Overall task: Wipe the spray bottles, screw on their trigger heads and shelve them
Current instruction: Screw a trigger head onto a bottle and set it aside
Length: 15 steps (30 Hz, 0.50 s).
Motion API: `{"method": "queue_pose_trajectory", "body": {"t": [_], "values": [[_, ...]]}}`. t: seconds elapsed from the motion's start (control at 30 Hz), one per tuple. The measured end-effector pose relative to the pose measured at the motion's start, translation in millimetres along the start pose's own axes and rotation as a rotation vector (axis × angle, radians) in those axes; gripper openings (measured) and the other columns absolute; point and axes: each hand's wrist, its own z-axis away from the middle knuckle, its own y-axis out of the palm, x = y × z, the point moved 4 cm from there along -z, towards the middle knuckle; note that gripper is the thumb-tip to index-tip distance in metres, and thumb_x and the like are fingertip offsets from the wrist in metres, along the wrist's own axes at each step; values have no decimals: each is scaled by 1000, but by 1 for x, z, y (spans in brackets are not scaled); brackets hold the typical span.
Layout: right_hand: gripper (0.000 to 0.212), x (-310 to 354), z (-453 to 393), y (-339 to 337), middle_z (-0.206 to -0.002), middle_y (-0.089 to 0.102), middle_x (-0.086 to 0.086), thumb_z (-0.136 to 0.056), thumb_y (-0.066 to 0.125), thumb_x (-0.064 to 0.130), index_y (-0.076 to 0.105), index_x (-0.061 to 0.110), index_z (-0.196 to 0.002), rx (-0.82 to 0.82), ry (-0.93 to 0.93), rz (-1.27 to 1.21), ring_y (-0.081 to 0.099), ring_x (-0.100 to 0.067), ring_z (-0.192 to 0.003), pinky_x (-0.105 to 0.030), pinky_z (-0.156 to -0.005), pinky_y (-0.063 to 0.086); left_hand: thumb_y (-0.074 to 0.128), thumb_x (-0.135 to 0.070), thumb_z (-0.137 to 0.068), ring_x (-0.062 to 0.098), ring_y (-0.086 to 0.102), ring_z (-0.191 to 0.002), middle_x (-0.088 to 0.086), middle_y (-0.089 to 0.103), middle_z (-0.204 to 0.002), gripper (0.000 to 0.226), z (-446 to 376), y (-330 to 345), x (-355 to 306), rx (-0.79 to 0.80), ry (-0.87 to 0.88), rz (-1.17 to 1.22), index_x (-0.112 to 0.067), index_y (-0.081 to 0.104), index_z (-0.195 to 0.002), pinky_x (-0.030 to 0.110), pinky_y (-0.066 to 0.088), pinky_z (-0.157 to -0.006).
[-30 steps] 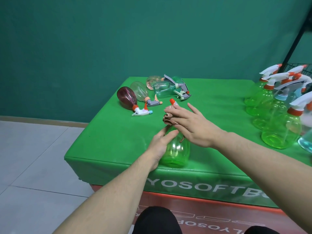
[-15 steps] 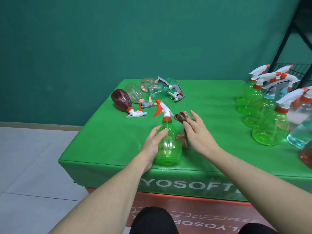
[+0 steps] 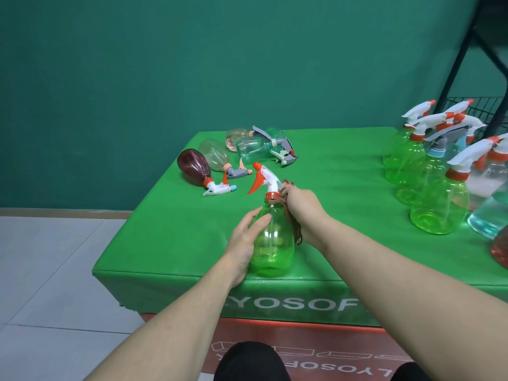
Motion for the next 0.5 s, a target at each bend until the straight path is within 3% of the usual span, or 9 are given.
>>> {"method": "queue_pose_trajectory", "body": {"t": [0.07,0.13,0.27,0.37,0.5], "values": [[36,1,-5,2,-90,67,-14,-98,44,28,68,2,-103,-13,-26,43,61,-28,-76,-36,-71,48,68,-47,-91,11,53,-116,-9,54,-129,54,-1,0,0,16,0,6,-36,55,-142,34,34,-103],[39,4,-5,2,-91,67,-14,-102,41,29,69,1,-98,-38,-131,183,59,-27,-80,-34,-72,44,66,-44,-93,2,57,-105,-9,62,-124,47,-4,-1,1,12,-2,26,-35,58,-138,29,42,-92],[44,4,2,-1,-98,68,-11,-108,34,32,68,6,-101,-35,-334,442,61,-29,-94,-33,-78,43,75,-47,-85,10,72,-102,0,74,-117,48,-8,-3,5,-18,8,10,-31,64,-129,26,57,-78],[41,-1,5,-10,-101,67,-8,-109,33,33,67,9,-106,-18,-387,518,60,-27,-96,-31,-76,39,65,-35,-96,-5,72,-82,-5,73,-110,29,-8,-2,5,6,5,29,-31,63,-125,14,54,-61],[39,-6,12,-24,-106,63,-6,-109,34,32,66,11,-116,-54,-374,452,56,-24,-101,-28,-81,36,63,-41,-95,-2,60,-100,-20,63,-109,28,-3,0,0,10,-35,61,-37,58,-122,22,45,-73]]}}
